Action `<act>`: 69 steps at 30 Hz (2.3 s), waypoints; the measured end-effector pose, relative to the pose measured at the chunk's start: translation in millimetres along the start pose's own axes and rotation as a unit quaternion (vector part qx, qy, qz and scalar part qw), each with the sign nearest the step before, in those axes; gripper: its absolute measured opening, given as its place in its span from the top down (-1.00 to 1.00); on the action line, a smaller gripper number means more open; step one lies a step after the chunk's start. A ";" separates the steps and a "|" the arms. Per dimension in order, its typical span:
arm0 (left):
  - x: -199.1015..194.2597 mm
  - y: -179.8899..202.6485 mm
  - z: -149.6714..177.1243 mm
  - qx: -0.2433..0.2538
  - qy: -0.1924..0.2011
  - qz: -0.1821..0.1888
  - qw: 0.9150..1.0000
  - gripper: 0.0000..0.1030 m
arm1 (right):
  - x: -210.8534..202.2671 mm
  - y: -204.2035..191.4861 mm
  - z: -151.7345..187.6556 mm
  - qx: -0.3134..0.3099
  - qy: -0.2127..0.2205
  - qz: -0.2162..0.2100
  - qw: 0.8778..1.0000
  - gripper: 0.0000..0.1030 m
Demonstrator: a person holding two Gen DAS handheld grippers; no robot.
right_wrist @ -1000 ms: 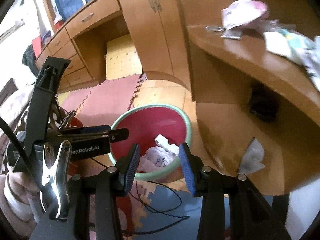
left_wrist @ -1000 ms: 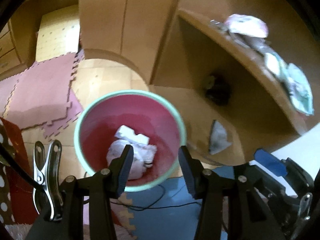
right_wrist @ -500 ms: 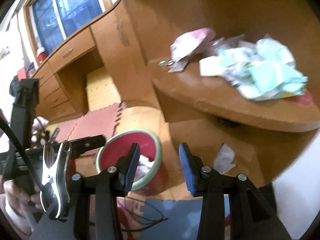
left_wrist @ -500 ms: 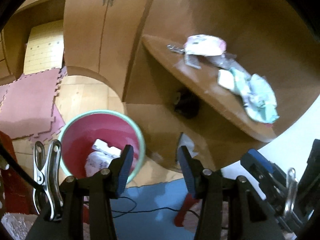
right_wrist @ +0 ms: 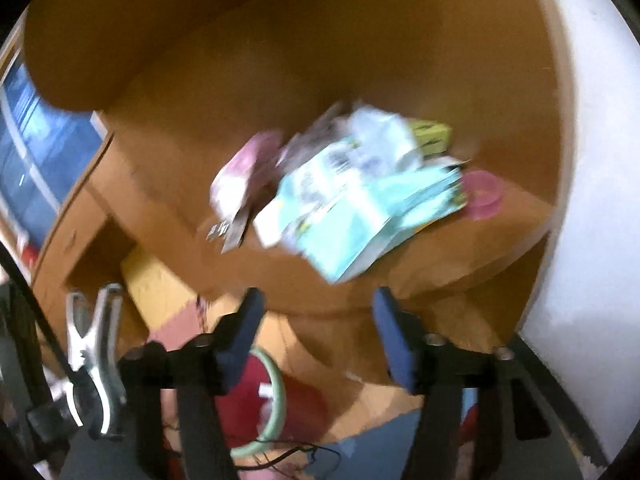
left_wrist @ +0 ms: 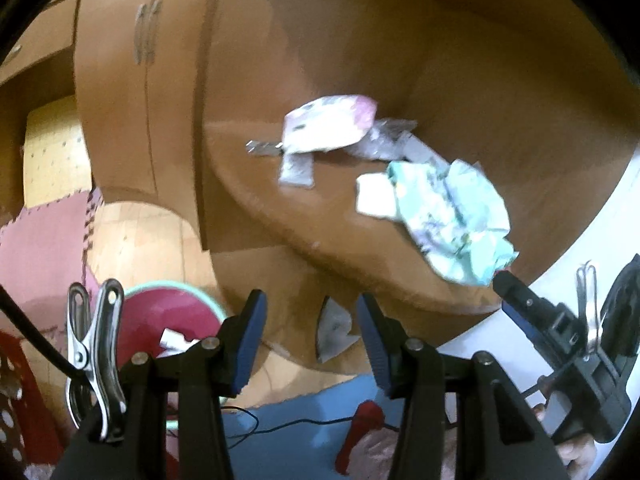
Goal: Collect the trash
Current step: 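Move both tools up toward the teal wipes package on the shelf, then grasp the teal wipes package with the right tool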
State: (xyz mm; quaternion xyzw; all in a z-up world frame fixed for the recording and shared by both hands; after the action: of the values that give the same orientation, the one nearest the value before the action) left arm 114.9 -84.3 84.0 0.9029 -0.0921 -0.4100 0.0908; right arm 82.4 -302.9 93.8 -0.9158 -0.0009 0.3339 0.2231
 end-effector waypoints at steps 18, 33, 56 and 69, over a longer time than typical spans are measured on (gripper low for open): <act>33.9 37.3 -26.1 0.036 -0.012 0.016 0.999 0.04 | 61.3 60.1 -44.8 0.218 -0.022 0.000 0.976 -0.42; 58.2 27.6 -36.1 0.030 -0.021 0.015 0.999 0.04 | 68.0 71.0 -50.9 0.235 -0.065 -0.118 0.963 0.21; 72.9 19.4 -91.3 0.010 0.014 0.045 0.999 -0.08 | 42.4 56.9 -55.2 0.144 -0.080 -0.247 0.955 0.27; 55.3 -2.8 -77.6 -0.003 0.038 0.040 0.998 -0.24 | 51.0 36.5 -46.4 0.111 -0.091 -0.266 0.953 0.27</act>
State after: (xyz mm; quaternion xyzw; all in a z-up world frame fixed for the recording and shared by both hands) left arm 209.7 -88.0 93.6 0.9132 -0.1235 -0.3717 0.1128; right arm 145.0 -347.0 79.1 -0.8174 -0.2280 0.3421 0.4035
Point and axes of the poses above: each gripper's, at about its wrist camera, not at the fingertips, and x roughly the way its jaws point, y to its right, z to its underside, the point moved 9 cm from there along x, roughly the way its jaws point
